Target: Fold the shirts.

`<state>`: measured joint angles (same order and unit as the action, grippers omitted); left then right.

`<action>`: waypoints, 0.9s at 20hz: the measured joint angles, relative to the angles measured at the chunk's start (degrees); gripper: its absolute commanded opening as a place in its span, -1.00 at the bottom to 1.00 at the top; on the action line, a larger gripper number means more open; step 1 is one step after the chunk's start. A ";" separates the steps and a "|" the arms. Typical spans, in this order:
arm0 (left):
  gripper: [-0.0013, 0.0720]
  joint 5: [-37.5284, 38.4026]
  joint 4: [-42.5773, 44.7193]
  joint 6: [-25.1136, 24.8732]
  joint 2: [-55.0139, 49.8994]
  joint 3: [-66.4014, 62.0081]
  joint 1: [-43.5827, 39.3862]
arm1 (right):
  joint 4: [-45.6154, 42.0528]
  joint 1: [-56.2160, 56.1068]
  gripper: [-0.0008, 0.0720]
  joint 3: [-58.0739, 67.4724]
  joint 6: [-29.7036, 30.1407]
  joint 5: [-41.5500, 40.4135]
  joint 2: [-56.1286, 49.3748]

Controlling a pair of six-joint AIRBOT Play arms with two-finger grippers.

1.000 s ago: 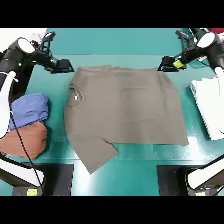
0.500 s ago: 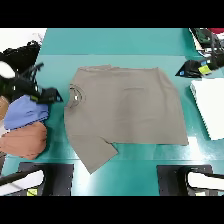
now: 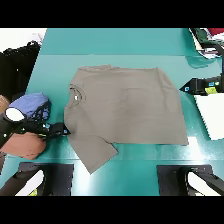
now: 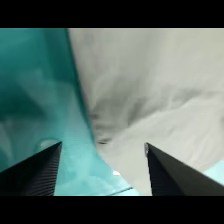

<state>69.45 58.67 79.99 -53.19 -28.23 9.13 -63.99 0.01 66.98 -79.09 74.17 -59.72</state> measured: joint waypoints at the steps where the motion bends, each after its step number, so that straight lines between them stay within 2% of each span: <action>1: 0.69 -0.76 -0.98 -0.26 0.28 1.33 0.00 | 0.00 0.00 0.09 -0.52 0.00 -0.07 0.92; 4: 0.68 -1.90 -3.52 -0.81 0.72 3.63 -0.61 | 0.00 0.00 0.09 -1.38 -0.07 -0.48 3.04; 9: 0.68 -7.04 -5.70 -0.37 1.05 4.72 -7.13 | -0.02 0.02 0.09 -1.77 -1.29 -0.55 4.24; 10: 0.42 -8.22 -5.79 0.46 1.05 4.72 -8.04 | 0.00 0.17 0.09 -1.81 -1.36 -0.09 4.33; 11: -0.43 -9.53 -5.55 0.90 1.01 4.59 -8.63 | 0.00 0.66 0.09 -1.86 -1.51 0.66 4.39; 12: -0.86 -10.62 -4.33 1.18 0.76 4.28 -9.05 | -0.04 1.55 0.09 -1.92 -1.62 1.60 4.46; 16: -0.89 -10.47 -4.68 1.66 0.92 1.25 -9.81 | -0.70 9.09 0.09 -6.21 -1.77 5.46 6.32; 17: -0.89 -10.12 -4.85 1.66 0.94 0.31 -10.01 | -1.44 11.76 0.15 -8.50 -1.79 6.10 7.21; 18: -0.89 -9.84 -4.98 1.64 0.94 -0.63 -10.10 | -2.62 14.82 0.54 -11.34 -1.79 6.60 8.24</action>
<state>59.61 53.69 81.62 -52.25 -28.86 -0.97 -66.61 14.83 55.64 -80.88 80.77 -51.48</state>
